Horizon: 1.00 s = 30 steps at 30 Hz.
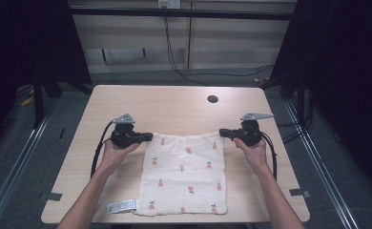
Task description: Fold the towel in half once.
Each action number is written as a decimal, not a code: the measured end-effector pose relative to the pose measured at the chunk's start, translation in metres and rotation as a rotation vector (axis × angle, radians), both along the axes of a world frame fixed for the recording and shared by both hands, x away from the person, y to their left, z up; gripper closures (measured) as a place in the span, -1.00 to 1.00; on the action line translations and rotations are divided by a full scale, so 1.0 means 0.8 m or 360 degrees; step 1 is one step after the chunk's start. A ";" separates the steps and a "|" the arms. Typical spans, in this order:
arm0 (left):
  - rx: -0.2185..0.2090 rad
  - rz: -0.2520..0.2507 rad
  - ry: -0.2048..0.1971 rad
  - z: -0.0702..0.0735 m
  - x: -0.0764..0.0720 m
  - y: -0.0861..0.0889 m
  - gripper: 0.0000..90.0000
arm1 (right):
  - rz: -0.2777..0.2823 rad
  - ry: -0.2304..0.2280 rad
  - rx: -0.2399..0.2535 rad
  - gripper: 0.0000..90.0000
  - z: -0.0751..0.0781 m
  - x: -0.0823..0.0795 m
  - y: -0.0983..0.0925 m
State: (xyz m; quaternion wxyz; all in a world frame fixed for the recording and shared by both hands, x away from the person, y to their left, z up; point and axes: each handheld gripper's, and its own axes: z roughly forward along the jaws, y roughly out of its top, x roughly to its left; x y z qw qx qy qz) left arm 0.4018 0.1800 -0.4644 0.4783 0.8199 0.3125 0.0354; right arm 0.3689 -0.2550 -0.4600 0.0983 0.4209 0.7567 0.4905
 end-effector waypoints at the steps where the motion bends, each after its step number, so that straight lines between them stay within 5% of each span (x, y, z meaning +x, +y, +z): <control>1: 0.0000 0.0011 -0.0015 0.002 0.000 0.001 0.95 | -0.0004 0.0005 0.0005 0.96 0.001 0.000 0.001; 13: -0.0057 0.0028 -0.0045 0.012 0.008 -0.004 0.95 | -0.0028 -0.0035 0.0007 0.96 0.019 0.019 -0.002; 22: -0.0015 0.0018 -0.0093 0.035 0.017 -0.019 0.95 | -0.0054 -0.0033 0.0012 0.97 0.030 0.036 -0.007; 30: -0.0022 -0.0002 -0.0106 0.029 0.001 -0.006 0.95 | 0.0000 -0.0055 0.0058 0.97 0.033 0.020 -0.013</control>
